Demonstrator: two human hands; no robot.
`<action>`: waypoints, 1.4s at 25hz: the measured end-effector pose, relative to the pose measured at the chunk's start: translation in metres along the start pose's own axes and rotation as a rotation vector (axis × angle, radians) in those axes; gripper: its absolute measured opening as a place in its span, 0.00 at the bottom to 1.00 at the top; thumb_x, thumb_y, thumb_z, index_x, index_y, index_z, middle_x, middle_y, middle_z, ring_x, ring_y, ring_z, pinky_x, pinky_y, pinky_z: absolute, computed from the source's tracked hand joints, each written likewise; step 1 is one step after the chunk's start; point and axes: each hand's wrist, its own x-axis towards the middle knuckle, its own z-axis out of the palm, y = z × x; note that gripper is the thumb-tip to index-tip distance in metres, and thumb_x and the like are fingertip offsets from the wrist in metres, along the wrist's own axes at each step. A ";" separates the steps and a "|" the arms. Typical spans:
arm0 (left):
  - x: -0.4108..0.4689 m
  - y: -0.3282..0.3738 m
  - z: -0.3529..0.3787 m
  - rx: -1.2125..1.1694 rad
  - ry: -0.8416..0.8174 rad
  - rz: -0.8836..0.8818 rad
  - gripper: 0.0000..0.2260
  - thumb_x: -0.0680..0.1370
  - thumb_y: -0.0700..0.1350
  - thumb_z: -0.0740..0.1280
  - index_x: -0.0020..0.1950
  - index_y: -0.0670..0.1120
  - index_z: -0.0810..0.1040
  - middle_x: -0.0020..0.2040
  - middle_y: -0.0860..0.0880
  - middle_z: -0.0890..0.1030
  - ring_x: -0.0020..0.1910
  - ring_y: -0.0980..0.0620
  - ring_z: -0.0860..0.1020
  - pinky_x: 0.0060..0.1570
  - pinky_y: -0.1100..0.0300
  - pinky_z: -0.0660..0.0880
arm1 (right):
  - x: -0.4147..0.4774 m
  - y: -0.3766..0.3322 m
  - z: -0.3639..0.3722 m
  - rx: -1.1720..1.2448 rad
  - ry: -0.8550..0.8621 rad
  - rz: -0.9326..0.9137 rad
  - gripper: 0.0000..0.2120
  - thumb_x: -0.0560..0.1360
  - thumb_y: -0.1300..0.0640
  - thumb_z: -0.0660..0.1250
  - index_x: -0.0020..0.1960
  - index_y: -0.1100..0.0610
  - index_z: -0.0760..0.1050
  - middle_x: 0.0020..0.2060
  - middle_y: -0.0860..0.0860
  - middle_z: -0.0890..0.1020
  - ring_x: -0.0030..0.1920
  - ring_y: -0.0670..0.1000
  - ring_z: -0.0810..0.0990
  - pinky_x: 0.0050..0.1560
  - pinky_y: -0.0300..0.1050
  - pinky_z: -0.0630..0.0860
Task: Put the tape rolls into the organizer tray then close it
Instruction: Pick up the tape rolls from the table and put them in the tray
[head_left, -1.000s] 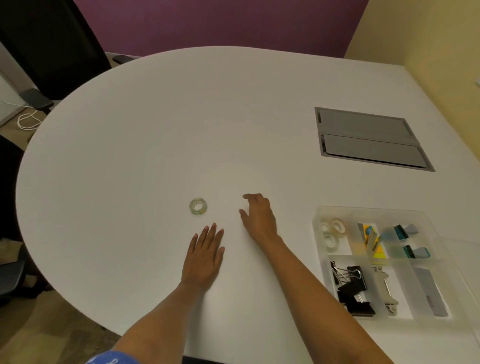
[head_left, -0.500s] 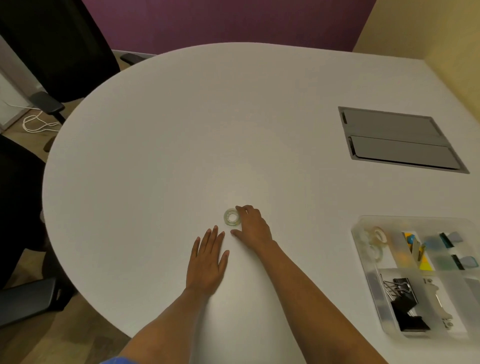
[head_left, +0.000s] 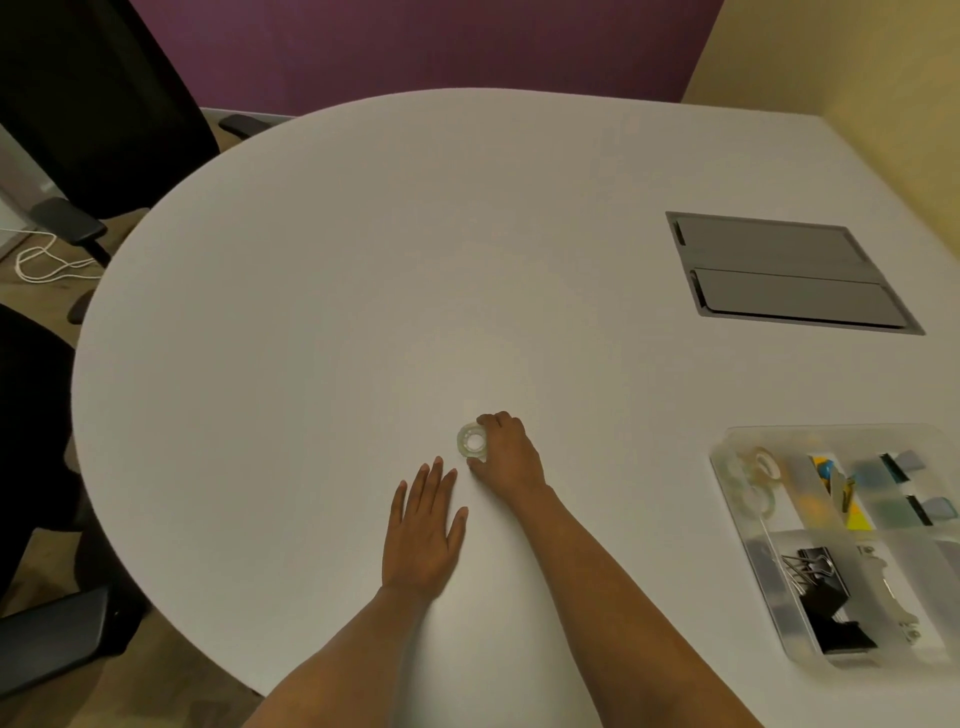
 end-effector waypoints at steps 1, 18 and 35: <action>0.000 0.000 0.000 0.002 -0.002 -0.002 0.26 0.80 0.57 0.41 0.75 0.50 0.58 0.76 0.50 0.60 0.74 0.55 0.52 0.73 0.58 0.39 | -0.001 0.001 -0.001 0.054 0.020 0.023 0.27 0.71 0.57 0.70 0.68 0.60 0.66 0.64 0.57 0.73 0.64 0.56 0.70 0.58 0.48 0.74; 0.010 0.152 0.040 -0.049 -0.026 -0.047 0.35 0.75 0.61 0.29 0.77 0.46 0.51 0.78 0.49 0.48 0.75 0.53 0.44 0.68 0.61 0.28 | -0.058 0.150 -0.110 0.238 0.346 0.160 0.25 0.69 0.60 0.70 0.65 0.58 0.70 0.61 0.57 0.75 0.62 0.57 0.73 0.54 0.45 0.74; -0.019 0.276 0.070 -0.028 -0.114 -0.072 0.33 0.73 0.58 0.31 0.77 0.48 0.43 0.78 0.50 0.42 0.77 0.53 0.40 0.74 0.54 0.34 | -0.129 0.275 -0.154 0.029 0.167 0.221 0.25 0.72 0.64 0.65 0.68 0.61 0.66 0.62 0.59 0.72 0.63 0.58 0.70 0.57 0.50 0.73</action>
